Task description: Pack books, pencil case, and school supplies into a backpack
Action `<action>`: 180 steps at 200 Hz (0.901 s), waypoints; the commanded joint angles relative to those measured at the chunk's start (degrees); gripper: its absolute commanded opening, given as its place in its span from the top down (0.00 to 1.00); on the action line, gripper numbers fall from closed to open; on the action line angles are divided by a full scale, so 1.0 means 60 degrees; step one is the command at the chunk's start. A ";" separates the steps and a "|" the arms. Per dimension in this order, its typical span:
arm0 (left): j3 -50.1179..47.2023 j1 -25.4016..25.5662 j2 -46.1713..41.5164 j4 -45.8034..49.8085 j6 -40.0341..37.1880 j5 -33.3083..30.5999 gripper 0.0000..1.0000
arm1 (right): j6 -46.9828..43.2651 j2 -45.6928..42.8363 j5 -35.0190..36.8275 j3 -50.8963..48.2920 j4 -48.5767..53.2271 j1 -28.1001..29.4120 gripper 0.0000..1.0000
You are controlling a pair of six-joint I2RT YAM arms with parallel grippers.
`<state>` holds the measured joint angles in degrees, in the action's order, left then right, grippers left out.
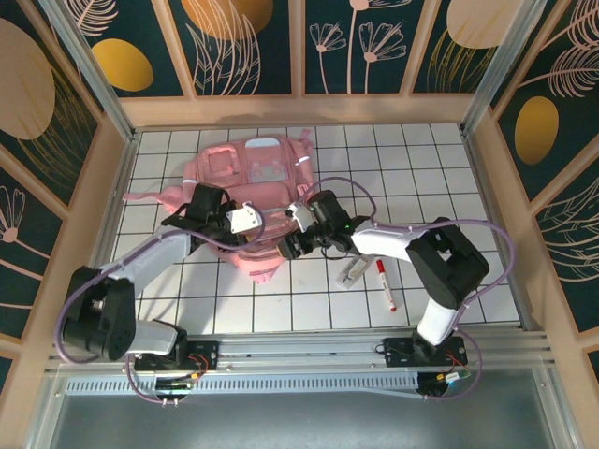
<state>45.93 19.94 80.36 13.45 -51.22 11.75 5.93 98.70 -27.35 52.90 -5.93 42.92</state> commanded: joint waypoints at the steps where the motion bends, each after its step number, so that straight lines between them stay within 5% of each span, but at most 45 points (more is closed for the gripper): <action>1: 0.0137 0.0030 0.0272 -0.0404 -0.0078 -0.0576 0.23 | 0.0366 -0.0891 0.0359 -0.0387 -0.0044 -0.0248 0.42; 38: 0.0074 0.0121 0.1020 -0.1032 -0.0096 -0.1825 0.32 | 0.0355 -0.1628 0.0588 -0.0644 0.0022 -0.0343 0.42; 50: 0.0093 0.0126 0.1186 -0.1361 0.0173 -0.2066 0.50 | 0.0332 -0.1758 0.0536 -0.0675 -0.0008 -0.0341 0.42; 73: 0.0561 0.0133 0.1490 -0.0990 0.0343 -0.1957 1.00 | 0.0258 -0.1860 0.0317 -0.0739 -0.0115 -0.0327 0.43; 180: 0.2447 0.0162 -0.0198 0.1566 0.2650 0.0898 1.00 | -0.0395 -0.0851 0.0285 0.0434 0.0648 -0.0109 0.40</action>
<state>57.21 20.84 80.97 20.88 -40.60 9.41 4.38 91.98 -25.30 54.22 -2.55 41.36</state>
